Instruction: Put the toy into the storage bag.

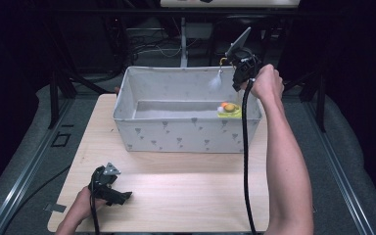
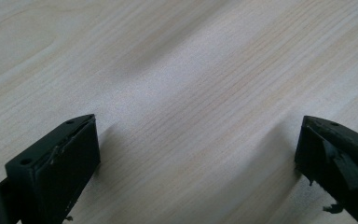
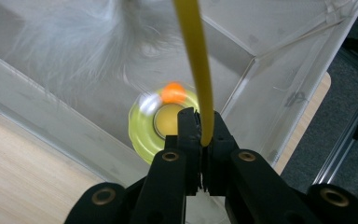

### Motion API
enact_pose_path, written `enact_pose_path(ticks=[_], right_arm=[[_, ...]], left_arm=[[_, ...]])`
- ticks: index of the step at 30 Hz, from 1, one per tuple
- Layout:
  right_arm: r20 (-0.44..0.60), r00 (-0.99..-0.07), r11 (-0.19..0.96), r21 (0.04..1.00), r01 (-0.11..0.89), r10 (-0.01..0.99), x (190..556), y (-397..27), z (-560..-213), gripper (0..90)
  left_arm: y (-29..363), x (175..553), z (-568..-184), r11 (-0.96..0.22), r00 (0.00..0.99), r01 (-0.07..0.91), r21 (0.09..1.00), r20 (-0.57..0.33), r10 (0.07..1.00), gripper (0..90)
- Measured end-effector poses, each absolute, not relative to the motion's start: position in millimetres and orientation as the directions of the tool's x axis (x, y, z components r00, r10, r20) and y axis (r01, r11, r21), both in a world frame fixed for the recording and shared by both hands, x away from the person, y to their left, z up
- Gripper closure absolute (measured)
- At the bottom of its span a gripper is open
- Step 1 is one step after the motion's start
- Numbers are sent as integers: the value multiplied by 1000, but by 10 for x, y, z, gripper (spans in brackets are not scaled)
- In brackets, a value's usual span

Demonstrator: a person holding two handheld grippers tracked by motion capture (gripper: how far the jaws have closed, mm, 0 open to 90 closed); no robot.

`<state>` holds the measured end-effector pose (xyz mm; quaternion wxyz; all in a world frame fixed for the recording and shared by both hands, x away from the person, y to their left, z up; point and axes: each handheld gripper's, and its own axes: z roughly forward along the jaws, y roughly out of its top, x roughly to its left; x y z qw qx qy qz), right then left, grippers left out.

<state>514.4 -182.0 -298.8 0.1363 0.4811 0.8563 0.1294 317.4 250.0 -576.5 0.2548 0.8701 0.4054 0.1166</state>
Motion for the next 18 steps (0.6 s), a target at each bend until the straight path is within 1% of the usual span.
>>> enact_pose_path(ticks=[14, 18], right_arm=[[-81, -486, 485, 320, 814, 870, 5075, -1994, -3195, 878], [-57, -479, 471, 318, 823, 876, 5053, -2083, -3254, 878]], left_arm=[[2498, 3174, -5765, -541, 644, 646, 538, -4, 765, 0], [2498, 3175, -5765, -543, 645, 645, 538, -2, 764, 0]])
